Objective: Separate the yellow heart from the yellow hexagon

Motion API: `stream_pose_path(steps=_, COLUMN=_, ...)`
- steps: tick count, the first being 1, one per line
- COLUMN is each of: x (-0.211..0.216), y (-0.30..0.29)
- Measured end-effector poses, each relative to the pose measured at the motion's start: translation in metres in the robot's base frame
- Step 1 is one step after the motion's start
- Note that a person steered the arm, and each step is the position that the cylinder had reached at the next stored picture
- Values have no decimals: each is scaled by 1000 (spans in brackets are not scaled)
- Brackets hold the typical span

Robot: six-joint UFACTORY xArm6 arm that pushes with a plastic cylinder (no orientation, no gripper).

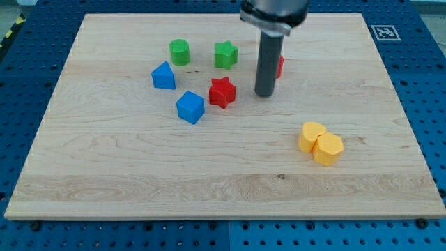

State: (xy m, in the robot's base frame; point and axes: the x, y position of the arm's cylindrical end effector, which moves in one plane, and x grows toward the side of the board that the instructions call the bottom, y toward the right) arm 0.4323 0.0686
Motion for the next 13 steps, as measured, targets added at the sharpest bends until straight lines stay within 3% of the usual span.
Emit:
stream_pose_path(steps=2, x=20, y=73)
stream_pose_path(steps=4, x=89, y=155)
stream_pose_path(steps=6, x=150, y=117)
stream_pose_path(steps=10, x=116, y=98)
stream_pose_path(steps=12, x=145, y=49)
stream_pose_path(steps=13, x=126, y=49)
